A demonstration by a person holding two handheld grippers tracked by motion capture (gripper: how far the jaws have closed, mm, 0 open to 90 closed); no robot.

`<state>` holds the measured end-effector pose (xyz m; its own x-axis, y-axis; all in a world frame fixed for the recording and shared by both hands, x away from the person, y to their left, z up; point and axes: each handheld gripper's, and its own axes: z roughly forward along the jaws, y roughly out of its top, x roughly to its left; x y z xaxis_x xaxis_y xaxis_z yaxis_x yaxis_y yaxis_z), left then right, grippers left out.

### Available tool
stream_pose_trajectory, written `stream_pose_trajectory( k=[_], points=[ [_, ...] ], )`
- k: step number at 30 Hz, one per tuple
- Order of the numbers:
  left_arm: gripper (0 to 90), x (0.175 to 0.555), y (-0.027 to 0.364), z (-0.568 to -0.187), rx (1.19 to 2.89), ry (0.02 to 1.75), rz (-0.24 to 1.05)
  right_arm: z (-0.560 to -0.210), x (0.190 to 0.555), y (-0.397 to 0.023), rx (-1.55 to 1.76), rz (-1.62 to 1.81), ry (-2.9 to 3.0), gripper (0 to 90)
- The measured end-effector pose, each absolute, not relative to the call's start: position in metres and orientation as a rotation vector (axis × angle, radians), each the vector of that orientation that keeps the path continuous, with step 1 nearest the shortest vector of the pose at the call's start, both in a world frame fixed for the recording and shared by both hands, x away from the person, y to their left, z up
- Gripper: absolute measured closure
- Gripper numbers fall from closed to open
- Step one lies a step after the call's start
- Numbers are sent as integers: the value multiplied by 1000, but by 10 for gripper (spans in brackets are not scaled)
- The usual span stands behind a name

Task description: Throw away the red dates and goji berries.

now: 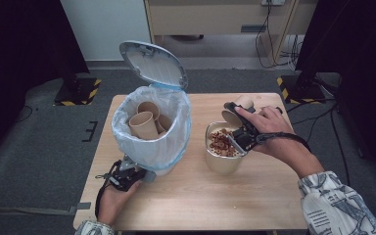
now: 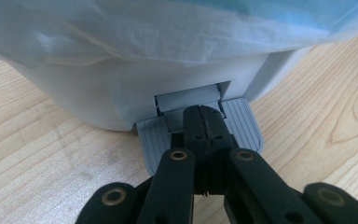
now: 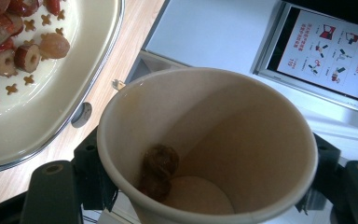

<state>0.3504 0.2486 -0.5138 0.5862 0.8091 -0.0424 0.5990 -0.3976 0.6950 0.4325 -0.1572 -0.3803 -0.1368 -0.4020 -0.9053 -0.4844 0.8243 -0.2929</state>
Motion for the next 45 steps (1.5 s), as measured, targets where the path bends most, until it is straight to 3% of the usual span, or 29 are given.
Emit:
stream_pose_trajectory(
  k=[30, 45],
  points=[
    [899, 350, 248, -514, 2137, 1113, 399, -356, 429, -157, -680, 54, 1649, 265],
    [899, 350, 248, -514, 2136, 1114, 400, -366, 429, -154, -737, 7, 1641, 264]
  ],
)
